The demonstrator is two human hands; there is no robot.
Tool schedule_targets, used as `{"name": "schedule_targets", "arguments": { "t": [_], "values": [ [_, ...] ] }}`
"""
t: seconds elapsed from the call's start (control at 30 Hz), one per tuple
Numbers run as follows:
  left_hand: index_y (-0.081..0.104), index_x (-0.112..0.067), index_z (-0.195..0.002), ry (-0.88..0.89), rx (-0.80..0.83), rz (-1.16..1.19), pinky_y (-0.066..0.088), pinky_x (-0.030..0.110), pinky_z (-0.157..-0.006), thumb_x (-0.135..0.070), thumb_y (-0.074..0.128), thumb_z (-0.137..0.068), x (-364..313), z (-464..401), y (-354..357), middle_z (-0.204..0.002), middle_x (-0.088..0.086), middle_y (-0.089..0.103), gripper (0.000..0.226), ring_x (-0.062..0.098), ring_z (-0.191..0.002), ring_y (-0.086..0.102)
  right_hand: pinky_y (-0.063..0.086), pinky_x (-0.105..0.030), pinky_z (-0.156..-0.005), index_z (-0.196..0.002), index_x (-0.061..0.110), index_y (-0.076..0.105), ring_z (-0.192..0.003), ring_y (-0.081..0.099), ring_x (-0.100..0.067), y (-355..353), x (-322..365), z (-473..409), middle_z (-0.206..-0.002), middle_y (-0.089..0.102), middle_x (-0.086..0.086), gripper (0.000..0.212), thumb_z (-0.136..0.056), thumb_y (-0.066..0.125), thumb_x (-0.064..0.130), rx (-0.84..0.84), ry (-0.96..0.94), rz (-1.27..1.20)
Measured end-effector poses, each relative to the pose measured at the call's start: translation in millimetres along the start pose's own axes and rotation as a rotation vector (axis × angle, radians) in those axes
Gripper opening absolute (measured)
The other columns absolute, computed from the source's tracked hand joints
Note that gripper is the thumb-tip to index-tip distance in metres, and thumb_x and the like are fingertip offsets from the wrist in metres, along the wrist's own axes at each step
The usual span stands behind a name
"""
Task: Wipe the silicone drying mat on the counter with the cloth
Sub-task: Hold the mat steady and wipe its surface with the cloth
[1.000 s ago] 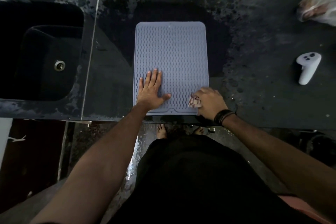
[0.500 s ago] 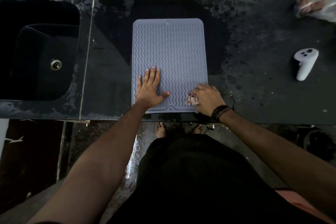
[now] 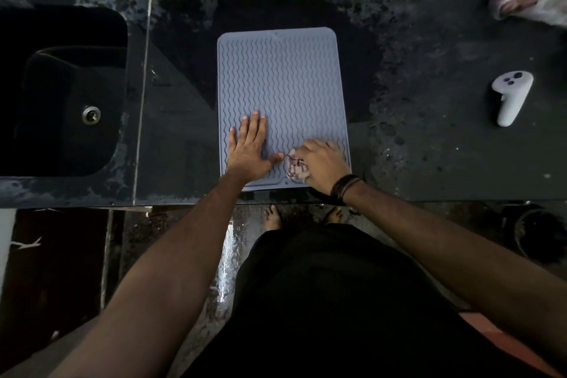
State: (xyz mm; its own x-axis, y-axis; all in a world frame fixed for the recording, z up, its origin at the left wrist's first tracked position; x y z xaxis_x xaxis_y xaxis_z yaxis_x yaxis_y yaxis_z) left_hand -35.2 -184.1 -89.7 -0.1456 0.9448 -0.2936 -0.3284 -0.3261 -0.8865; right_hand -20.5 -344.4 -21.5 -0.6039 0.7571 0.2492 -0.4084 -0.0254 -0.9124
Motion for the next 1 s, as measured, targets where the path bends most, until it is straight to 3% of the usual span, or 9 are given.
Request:
{"name": "schedule_targets", "arguments": {
  "t": [0.2, 0.37, 0.53, 0.73, 0.87, 1.0],
  "values": [
    [-0.012, -0.020, -0.161, -0.007, -0.009, -0.007, -0.017, 0.049, -0.122, -0.076, 0.040, -0.091, 0, -1, -1, -0.168, 0.000, -0.021, 0.103, 0.023, -0.153, -0.023, 0.040, -0.041, -0.096, -0.113, 0.024, 0.063, -0.112, 0.050, -0.023, 10, -12, 23, -0.114, 0.057, 0.001, 0.046, -0.068, 0.067, 0.020, 0.153, -0.096, 0.038],
    [-0.013, -0.020, -0.161, -0.004, 0.011, -0.009, -0.018, 0.048, -0.121, -0.074, 0.040, -0.092, 0, 0, 0, -0.167, 0.000, -0.023, 0.103, 0.023, -0.153, -0.024, 0.037, -0.042, -0.098, -0.115, 0.018, 0.061, -0.117, 0.048, -0.027, -27, -10, -17, -0.118, 0.054, -0.004, 0.044, -0.072, 0.069, 0.020, -0.071, 0.054, -0.059],
    [-0.013, -0.019, -0.161, -0.005, 0.015, -0.023, -0.018, 0.048, -0.121, -0.070, 0.043, -0.093, -1, 0, 0, -0.167, 0.001, -0.023, 0.101, 0.024, -0.153, -0.023, 0.029, -0.041, -0.107, -0.132, 0.018, 0.051, -0.130, 0.039, -0.026, -8, 7, -15, -0.138, 0.046, -0.005, 0.060, -0.077, 0.072, 0.029, 0.048, -0.005, 0.061],
    [-0.012, -0.019, -0.161, 0.005, -0.002, 0.024, -0.017, 0.049, -0.121, -0.075, 0.041, -0.091, -1, 1, -3, -0.167, 0.001, -0.021, 0.103, 0.023, -0.153, -0.023, 0.040, -0.043, -0.096, -0.114, 0.023, 0.063, -0.112, 0.051, -0.023, -1, -7, 10, -0.114, 0.057, 0.000, 0.037, -0.078, 0.068, 0.028, 0.176, -0.121, 0.116],
    [-0.013, -0.020, -0.161, 0.007, 0.007, 0.040, -0.017, 0.049, -0.122, -0.074, 0.041, -0.092, -1, 1, -3, -0.167, 0.001, -0.022, 0.103, 0.023, -0.153, -0.024, 0.047, -0.045, -0.091, -0.109, 0.019, 0.063, -0.107, 0.054, -0.025, -29, -42, -8, -0.110, 0.057, -0.004, 0.032, -0.079, 0.071, 0.030, 0.090, 0.066, -0.092],
    [-0.009, -0.021, -0.162, -0.008, -0.022, 0.067, -0.017, 0.047, -0.123, -0.070, 0.046, -0.093, -2, 3, -8, -0.168, -0.001, -0.019, 0.101, 0.021, -0.153, -0.022, 0.049, -0.030, -0.082, -0.104, 0.010, 0.066, -0.099, 0.058, -0.027, -55, -93, -16, -0.106, 0.059, -0.010, 0.025, -0.079, 0.068, 0.016, -0.082, 0.316, -0.390]
  ]
}}
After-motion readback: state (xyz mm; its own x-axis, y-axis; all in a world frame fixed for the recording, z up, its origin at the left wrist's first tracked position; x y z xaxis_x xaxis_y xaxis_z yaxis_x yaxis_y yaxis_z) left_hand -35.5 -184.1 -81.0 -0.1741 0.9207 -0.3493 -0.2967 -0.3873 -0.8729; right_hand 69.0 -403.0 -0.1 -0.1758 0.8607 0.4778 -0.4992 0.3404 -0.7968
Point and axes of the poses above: each hand's wrist, its own z-axis away from the middle knuckle, its own y-axis out of the palm, x = y × z, the point moved 8 cm from there along -z, towards the middle knuckle
